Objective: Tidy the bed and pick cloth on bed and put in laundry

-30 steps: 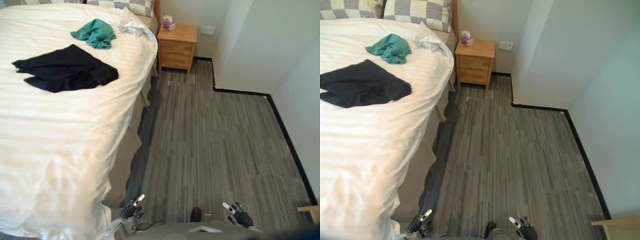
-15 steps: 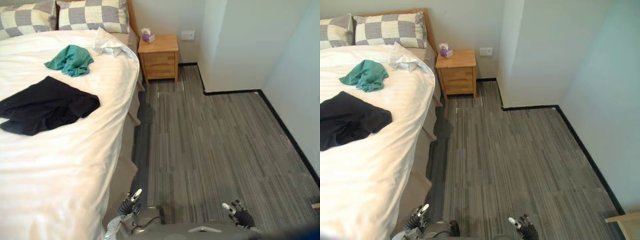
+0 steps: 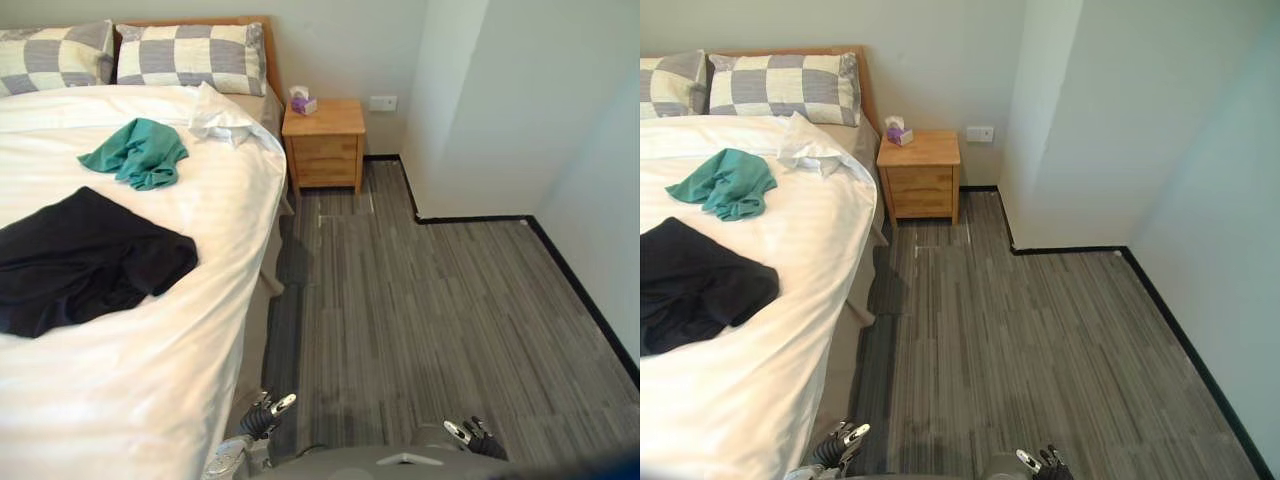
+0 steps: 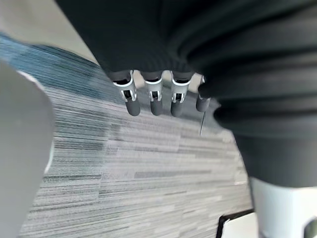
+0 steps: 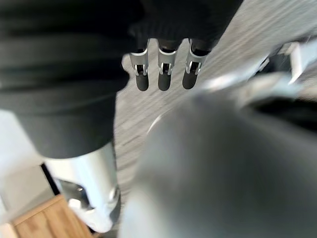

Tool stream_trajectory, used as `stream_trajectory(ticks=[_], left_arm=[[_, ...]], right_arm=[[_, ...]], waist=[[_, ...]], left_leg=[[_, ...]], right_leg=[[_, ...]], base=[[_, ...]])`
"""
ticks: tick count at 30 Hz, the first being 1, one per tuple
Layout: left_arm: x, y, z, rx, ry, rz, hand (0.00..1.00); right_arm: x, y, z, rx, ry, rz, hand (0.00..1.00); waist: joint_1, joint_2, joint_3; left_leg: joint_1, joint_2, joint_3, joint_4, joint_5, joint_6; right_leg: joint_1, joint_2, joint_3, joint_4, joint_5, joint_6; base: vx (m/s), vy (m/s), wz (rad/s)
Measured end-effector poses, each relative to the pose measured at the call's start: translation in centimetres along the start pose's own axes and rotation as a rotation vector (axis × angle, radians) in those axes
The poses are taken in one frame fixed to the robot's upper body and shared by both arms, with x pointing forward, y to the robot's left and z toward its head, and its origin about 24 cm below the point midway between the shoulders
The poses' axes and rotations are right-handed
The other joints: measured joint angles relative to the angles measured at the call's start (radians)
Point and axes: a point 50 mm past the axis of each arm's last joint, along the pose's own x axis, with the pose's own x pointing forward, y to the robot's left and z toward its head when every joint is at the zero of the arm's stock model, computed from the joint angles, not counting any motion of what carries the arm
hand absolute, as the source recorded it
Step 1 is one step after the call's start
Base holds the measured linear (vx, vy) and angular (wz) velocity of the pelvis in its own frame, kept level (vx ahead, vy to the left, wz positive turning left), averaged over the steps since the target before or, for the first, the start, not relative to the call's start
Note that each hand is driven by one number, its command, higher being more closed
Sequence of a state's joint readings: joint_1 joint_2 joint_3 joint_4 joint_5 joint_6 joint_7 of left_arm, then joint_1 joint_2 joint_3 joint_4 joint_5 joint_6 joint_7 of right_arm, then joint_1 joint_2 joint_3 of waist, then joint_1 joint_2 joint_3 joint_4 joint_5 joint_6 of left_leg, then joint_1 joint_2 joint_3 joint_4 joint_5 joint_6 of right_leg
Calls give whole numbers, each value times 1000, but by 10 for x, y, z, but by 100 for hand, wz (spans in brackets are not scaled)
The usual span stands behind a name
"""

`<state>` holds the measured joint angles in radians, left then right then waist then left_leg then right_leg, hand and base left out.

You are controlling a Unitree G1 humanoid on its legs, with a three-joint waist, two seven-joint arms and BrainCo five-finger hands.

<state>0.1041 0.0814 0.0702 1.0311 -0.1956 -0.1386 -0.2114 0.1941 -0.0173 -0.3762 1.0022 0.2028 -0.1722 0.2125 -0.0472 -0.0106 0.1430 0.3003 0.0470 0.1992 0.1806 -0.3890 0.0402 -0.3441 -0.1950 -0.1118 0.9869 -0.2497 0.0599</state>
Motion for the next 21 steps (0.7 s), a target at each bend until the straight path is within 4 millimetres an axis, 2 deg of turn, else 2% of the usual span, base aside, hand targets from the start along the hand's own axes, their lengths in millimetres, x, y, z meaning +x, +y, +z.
stream_trajectory(ticks=[2, 3, 4, 5, 6, 8, 9, 10, 11, 12, 13, 14, 16, 17, 19, 20, 21], left_arm=[[2, -2, 1, -2, 4, -7, 0], [2, -2, 4, 8, -4, -7, 0], [3, 0, 6, 13, -4, 0, 0], [4, -7, 2, -3, 7, -13, 0], [5, -13, 5, 5, -11, -32, 0], [7, -19, 9, 14, -36, -40, 0], [6, -20, 6, 6, -32, -36, 0], [6, -22, 3, -16, -31, -22, 0], [6, -19, 7, -32, -47, -3, 0], [6, -18, 8, -44, -58, 6, 0], [5, -17, 12, -62, -90, 12, 0], [3, -13, 16, -73, -131, 26, 0], [1, -9, 20, -73, -165, 39, 0], [0, -7, 25, -63, -199, 36, 0], [-1, -5, 28, -67, -222, 41, 0], [-3, 0, 27, -69, -223, 50, 0], [-3, 1, 27, -73, -223, 51, 0]], right_arm=[[0, 2, 0, 21, -8, 2, 0], [-2, 4, -6, 48, -3, 0, 0], [-5, 2, -13, 63, 12, -7, 0], [-5, -6, -6, 57, -6, -25, 0], [-3, -7, -1, 59, -25, -31, 0], [1, 2, 5, 56, -57, -9, 0], [1, 2, 6, 52, -60, -9, 0], [1, 2, 9, 47, -65, -14, 0], [2, 3, 9, 48, -61, -17, 0], [2, 3, 9, 42, -57, -16, 0], [1, 1, 11, 15, -56, -14, 0], [2, 1, 12, -11, -51, -9, 0], [3, 3, 14, -67, -47, 8, 0], [3, 2, 14, -110, -38, 24, 0], [4, 5, 15, -126, -37, 41, 0], [7, 13, 19, -123, -48, 77, 0], [6, 16, 17, -121, -48, 95, 0]], waist=[[-20, -1, 5], [-25, -18, 15], [-32, -22, 20], [-33, 20, 33], [-23, 36, 33], [-34, 28, 54], [-38, 29, 53], [-42, 37, 49], [-46, 42, 48], [-48, 44, 52], [-45, 49, 66], [-41, 58, 75], [-26, 47, 78], [-3, 41, 76], [16, 34, 75], [20, 19, 77], [18, 10, 73]], left_leg=[[39, 29, -25, -35, 4, -11], [77, 38, -46, -41, 1, -25], [107, 48, -59, -36, -11, -54], [123, 77, -63, -37, -9, -64], [118, 79, -66, -35, 32, -73], [162, 72, -72, -28, 131, -111], [164, 78, -72, -4, 143, -119], [136, 101, -79, 96, 166, -150], [38, 126, -108, 321, 228, -186], [-23, 139, -126, 459, 293, -210], [-149, 175, -144, 730, 347, -220], [-253, 204, -134, 926, 295, -200], [-365, 203, -122, 1015, 235, -167], [-460, 181, -109, 953, 181, -149], [-521, 155, -77, 779, 132, -120], [-528, 119, -45, 534, 130, -111], [-519, 88, -34, 323, 172, -105]], right_leg=[[-40, 61, -17, -194, 10, -4], [-42, 93, -21, -441, 91, -6], [-10, 104, -28, -501, 182, -77], [5, 125, -59, -493, 177, -73], [2, 129, -62, -465, 146, -90], [3, 119, -61, -359, 28, -104], [11, 125, -61, -347, 4, -107], [44, 145, -65, -355, -33, -111], [95, 164, -64, -394, -50, -114], [132, 174, -59, -427, -54, -118], [218, 206, -55, -501, -48, -130], [306, 227, -51, -560, -50, -141], [401, 233, -34, -630, -61, -155], [467, 226, 3, -686, -60, -144], [504, 205, 45, -725, -52, -120], [535, 168, 68, -751, -58, -97], [554, 139, 74, -767, -65, -77]], base=[[496, -249, 77], [589, -327, 76], [609, -315, 61], [612, -273, 17], [551, -243, -10], [548, -291, -12], [472, -253, -13], [453, -235, -9], [446, -205, -7], [411, -147, -6], [406, -92, -14], [397, -78, -18], [376, -27, -37], [464, 34, -62], [429, 104, -78], [477, 202, -72], [597, 279, -69]])
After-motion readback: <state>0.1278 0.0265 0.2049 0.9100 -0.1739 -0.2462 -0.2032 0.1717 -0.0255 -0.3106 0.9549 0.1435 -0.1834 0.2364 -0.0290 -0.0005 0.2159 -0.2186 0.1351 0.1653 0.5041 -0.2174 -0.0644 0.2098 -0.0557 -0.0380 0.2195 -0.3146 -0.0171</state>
